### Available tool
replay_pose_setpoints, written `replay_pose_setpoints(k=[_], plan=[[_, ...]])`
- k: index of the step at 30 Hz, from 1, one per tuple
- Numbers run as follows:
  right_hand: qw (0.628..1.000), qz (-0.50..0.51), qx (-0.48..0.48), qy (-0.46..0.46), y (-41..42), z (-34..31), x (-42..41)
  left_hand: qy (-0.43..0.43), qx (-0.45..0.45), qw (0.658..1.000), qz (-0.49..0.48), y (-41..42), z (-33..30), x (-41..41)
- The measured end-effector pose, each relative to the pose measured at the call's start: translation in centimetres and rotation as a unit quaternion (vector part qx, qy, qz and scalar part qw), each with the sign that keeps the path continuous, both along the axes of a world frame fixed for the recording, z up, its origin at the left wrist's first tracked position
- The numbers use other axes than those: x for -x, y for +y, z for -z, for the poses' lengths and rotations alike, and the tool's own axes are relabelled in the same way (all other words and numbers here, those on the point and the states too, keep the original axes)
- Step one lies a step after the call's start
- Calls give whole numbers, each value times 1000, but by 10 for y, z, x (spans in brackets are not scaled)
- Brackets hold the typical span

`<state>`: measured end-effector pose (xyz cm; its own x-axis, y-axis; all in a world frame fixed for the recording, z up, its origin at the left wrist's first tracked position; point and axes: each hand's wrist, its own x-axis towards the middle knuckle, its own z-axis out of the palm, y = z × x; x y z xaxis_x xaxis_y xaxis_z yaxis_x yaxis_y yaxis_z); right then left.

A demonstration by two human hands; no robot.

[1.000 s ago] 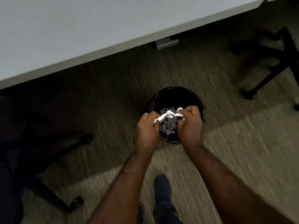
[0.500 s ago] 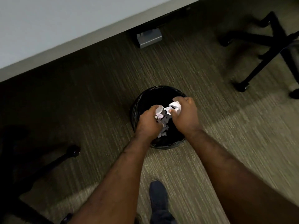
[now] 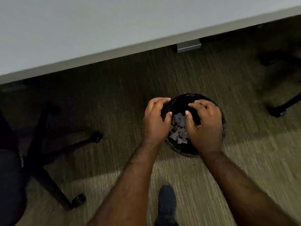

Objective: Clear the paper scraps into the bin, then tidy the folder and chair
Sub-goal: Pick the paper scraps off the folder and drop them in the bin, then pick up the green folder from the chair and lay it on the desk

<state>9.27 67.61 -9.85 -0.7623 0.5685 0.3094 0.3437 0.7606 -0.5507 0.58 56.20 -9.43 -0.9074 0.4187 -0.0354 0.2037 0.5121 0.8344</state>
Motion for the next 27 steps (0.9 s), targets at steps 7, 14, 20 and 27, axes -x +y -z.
replay_pose_setpoints(k=[7,14,20,27], plan=[[990,-122,23,69,-103,-52,60,80,-32,990,-114,-118,-62,36],[954,-279,62,90,-232,-89,108,119,-12,956,-268,-266,-107,55],[915,-392,82,57,-345,-114,131,130,11,904,-406,-388,-133,57],[879,-448,163,-10,-478,-150,157,5,-68,797,-600,-521,-162,46]])
